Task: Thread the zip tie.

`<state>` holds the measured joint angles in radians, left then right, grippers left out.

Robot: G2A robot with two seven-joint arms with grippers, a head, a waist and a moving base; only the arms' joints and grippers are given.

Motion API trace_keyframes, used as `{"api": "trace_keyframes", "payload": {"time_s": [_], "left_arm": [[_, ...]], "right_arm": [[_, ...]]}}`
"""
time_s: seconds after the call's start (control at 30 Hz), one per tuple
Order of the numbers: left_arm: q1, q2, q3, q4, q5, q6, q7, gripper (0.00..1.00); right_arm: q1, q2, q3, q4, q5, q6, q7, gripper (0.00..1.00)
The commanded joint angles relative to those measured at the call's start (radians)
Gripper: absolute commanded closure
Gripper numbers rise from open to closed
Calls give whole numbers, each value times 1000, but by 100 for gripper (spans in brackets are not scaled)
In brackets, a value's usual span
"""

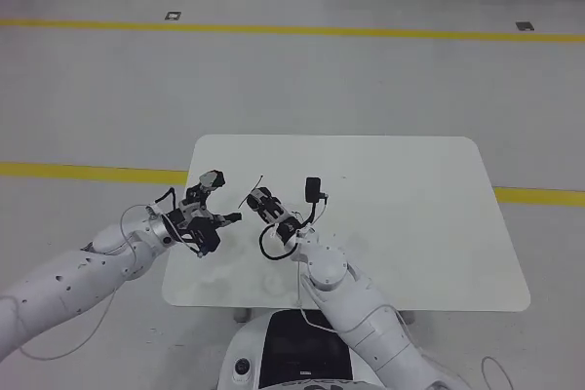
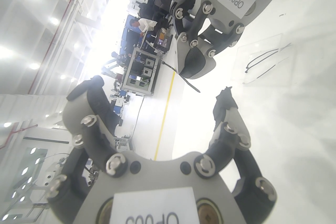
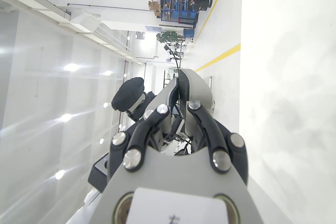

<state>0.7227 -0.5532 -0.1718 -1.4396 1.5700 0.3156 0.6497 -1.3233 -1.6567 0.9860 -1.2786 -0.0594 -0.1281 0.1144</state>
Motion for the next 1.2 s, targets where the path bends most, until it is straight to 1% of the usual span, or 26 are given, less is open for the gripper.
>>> {"api": "trace_keyframes", "payload": {"time_s": [0.0, 0.07, 0.13, 0.17, 0.2, 0.23, 0.3, 0.33, 0.47, 0.53, 0.57, 0.7, 0.77, 0.8, 0.97, 1.13, 1.17], "left_arm": [[2, -3, -3, 0, 0, 8, -17, 0], [1, -5, 0, 2, 0, 23, -19, 0], [-4, -6, 2, 7, 0, 24, -27, 0], [-6, -7, 2, 7, 0, 24, -28, 5], [-6, -8, 2, 8, 0, 24, -27, 19], [-5, -9, 2, 10, 0, 24, -26, 24], [-5, -11, 2, 14, 0, 24, -26, 29], [-3, -12, 2, 14, 0, 24, -26, 30], [0, -19, 2, 19, 0, 17, -22, 27], [-2, -23, 2, 24, 0, 9, -23, 30], [-3, -25, 2, 26, 0, 6, -23, 33], [-6, -32, 2, 33, 0, -7, -27, 33], [-7, -35, 2, 37, 0, -14, -32, 29], [-7, -36, 2, 38, 0, -16, -34, 31], [-9, -44, 2, 39, 0, -19, -40, 33], [-10, -50, 2, 43, 0, -19, -43, 43], [-10, -51, 2, 44, 0, -19, -43, 48]], "right_arm": [[-6, 1, -1, -8, -16, -2, -21, 100], [-13, 1, -5, -14, -27, -8, -48, 100], [-16, 1, -6, -18, -28, -13, -62, 100], [-17, 1, -7, -18, -28, -16, -66, 100], [-17, 1, -8, -18, -28, -16, -69, 100], [-18, 1, -8, -19, -28, -17, -72, 100], [-18, 1, -10, -18, -28, -16, -76, 100], [-17, 1, -11, -17, -28, -15, -77, 100], [-14, 0, -14, -10, -24, -14, -86, 100], [-12, -1, -16, -6, -22, -11, -91, 100], [-11, -1, -17, -4, -21, -9, -93, 100], [-7, -2, -22, 2, -19, -8, -101, 100], [-5, -3, -24, 6, -17, -8, -104, 100], [-5, -4, -26, 8, -16, -8, -106, 100], [3, -8, -39, 22, -10, -1, -111, 100], [8, -10, -49, 31, -8, 0, -112, 100], [9, -10, -50, 31, -8, -1, -113, 100]]}}
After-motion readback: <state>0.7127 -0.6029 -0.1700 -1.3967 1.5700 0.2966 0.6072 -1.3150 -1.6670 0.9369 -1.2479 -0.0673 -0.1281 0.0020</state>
